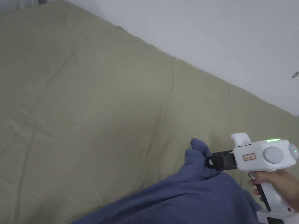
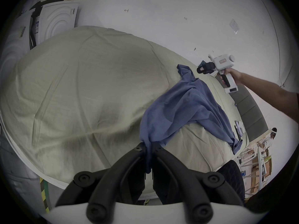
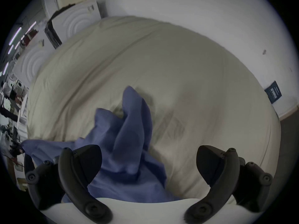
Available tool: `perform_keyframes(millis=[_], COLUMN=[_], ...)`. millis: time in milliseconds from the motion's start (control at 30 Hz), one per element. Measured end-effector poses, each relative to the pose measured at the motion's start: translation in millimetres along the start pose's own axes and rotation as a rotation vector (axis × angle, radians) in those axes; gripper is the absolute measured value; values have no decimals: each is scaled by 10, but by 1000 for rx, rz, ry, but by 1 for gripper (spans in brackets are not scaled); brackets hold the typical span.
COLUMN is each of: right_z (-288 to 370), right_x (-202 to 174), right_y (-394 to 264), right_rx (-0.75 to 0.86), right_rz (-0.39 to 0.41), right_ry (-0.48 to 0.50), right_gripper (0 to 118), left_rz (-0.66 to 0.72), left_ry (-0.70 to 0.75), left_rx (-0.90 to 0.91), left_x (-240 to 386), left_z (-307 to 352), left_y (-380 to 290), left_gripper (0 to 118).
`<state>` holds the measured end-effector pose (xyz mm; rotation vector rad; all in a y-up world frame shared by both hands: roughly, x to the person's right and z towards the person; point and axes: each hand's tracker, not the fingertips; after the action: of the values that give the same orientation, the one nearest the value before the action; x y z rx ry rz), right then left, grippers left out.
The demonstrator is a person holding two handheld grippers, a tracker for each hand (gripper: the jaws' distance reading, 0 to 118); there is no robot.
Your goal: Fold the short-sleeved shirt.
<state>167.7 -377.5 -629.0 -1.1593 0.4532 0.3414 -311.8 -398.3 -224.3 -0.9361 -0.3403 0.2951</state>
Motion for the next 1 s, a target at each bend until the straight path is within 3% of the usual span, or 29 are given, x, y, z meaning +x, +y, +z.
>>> perform_keyframes(millis=[167,200,267,333,367,467,500,600,833,1000], right_z=[-567,-558,-551,-415,-349,-168,-123,49,939,1877], right_x=[250,86,85,72,51,8,-13,-89,-20,-83], right_y=[-71,-75,-83,-52,-55,-120,-162,-277,-539,-812], right_rx=[-175,-180,-199,-181,-178,-161,-162,-96,207,387], right_rz=[81,78,-2,-28,-10,10,-15,-46,-230,-220], right_ry=[30,17,42,71,55,62,87,98,132,70], right_gripper=[117,115,112,94,79,15,10,7,7,7], left_rz=[2,-1,-16,-29,-34,-26,-24,-29,30,3], left_ry=[7,9,24,46,54,41,41,41,23,1], left_rx=[-6,-9,-6,-12,-9,1,5,17,112,192], left_x=[-20,-25,-30,-22,-21,-25,-19,18,18,147], left_z=[-47,-61,-83,-104,-110,-147,-169,-216,-149,-44], left_y=[22,34,53,74,83,129,153,237,550,914], left_gripper=[6,6,6,6,6,6,6,6,6,6])
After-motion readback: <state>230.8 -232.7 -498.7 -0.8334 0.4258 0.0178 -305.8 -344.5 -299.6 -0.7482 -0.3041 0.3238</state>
